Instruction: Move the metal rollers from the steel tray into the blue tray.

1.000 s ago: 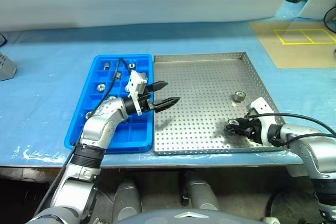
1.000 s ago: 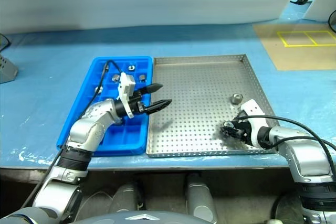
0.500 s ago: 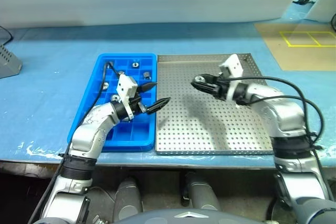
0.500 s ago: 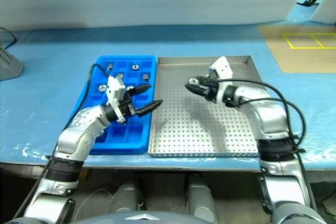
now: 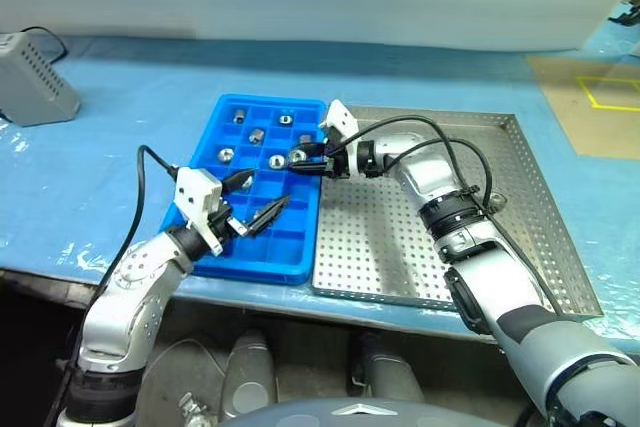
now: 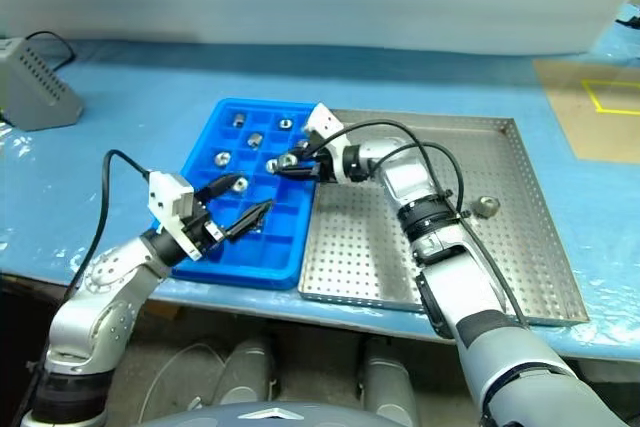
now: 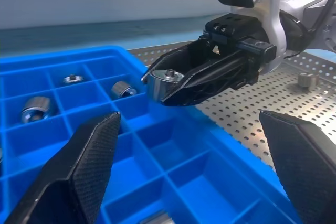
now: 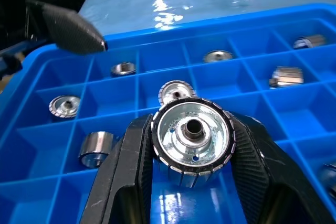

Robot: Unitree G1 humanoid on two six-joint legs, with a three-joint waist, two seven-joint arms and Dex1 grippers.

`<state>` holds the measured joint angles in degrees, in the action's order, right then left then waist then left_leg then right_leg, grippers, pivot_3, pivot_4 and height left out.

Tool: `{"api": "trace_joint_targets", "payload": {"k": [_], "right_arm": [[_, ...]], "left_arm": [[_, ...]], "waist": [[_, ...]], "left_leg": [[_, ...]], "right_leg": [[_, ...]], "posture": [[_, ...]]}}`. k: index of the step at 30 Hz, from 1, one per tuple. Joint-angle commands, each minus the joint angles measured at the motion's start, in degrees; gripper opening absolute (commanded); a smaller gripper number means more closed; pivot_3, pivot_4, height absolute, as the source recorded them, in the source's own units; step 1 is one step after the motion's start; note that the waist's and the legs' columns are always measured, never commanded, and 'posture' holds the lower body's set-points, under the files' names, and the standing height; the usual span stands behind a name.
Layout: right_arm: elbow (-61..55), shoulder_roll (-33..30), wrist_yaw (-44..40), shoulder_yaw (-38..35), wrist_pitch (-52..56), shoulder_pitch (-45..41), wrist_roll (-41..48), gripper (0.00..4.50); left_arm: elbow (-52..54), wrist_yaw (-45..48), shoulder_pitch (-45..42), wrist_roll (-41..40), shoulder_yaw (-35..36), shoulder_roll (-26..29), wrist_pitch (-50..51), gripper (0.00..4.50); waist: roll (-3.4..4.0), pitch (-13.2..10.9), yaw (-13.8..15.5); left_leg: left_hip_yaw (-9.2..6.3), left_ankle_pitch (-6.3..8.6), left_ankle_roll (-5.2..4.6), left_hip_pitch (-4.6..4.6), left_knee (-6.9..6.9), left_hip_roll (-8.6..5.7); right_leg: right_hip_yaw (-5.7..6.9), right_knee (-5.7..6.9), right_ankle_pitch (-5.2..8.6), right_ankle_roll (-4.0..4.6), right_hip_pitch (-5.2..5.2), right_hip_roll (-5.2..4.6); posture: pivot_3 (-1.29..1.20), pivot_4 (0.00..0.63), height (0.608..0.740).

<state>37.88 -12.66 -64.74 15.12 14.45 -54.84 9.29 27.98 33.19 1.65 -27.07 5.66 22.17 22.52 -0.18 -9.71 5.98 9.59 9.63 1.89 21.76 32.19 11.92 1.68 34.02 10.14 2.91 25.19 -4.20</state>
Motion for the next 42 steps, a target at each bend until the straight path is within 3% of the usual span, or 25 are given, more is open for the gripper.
{"api": "trace_joint_targets", "payload": {"k": [1,8,18,25,34,42], "right_arm": [[1.7,0.7,-3.5,0.8,-3.5,-2.7,-1.1,1.62],[6.4,0.7,-6.9,2.2,-8.1,-3.6,-4.9,1.62],[10.1,-0.2,-4.9,1.6,-11.8,-3.5,-9.4,1.62],[9.5,-0.2,-2.4,-0.6,-11.8,-2.7,-8.5,3.95],[-1.3,-7.7,8.3,-11.3,-2.8,3.7,-4.2,3.95],[-16.8,-13.8,23.9,-21.4,11.8,15.0,-2.7,3.95]], "left_arm": [[4.3,-2.0,1.7,-0.6,2.3,0.7,0.0,4.50],[6.0,-3.1,4.2,-1.3,3.8,1.5,-0.1,4.50],[5.5,-2.4,3.9,-2.5,3.9,2.9,0.3,4.50],[3.8,-0.4,1.4,-4.1,3.1,3.6,0.5,4.50],[-6.2,7.7,-9.5,-4.3,-2.8,4.2,0.3,4.50],[-19.2,15.5,-20.1,-1.9,-9.4,0.9,-2.7,4.50]], "waist": [[0.00,0.0,0.4],[0.00,0.0,1.4],[-0.01,0.0,1.5],[-0.01,0.0,1.2],[0.00,0.0,0.6],[-0.02,0.0,-4.3]], "left_leg": [[0.00,0.00,0.00,0.00,0.00,0.00],[-0.04,-0.03,0.05,-0.04,0.04,-0.01],[-0.04,-0.07,0.12,-0.08,0.08,-0.01],[-0.05,-0.09,0.17,-0.14,0.11,-0.02],[0.04,-0.11,0.18,-0.15,0.25,-0.11],[0.13,-0.11,0.17,-0.19,0.28,-0.13]], "right_leg": [[-0.01,0.01,0.00,0.00,0.00,-0.01],[-0.02,0.23,0.01,-0.01,0.05,0.00],[-0.06,0.52,0.06,-0.07,0.15,0.00],[-0.09,0.66,0.21,-0.32,0.15,0.00],[-0.19,0.67,0.05,-0.06,0.12,0.01],[-0.27,0.67,0.05,-0.06,0.13,0.12]], "posture": [[0.29,0.150,0.740],[0.31,0.150,0.740],[0.27,0.150,0.740],[0.22,0.150,0.740],[-0.07,0.150,0.740],[-0.27,0.150,0.740]]}}
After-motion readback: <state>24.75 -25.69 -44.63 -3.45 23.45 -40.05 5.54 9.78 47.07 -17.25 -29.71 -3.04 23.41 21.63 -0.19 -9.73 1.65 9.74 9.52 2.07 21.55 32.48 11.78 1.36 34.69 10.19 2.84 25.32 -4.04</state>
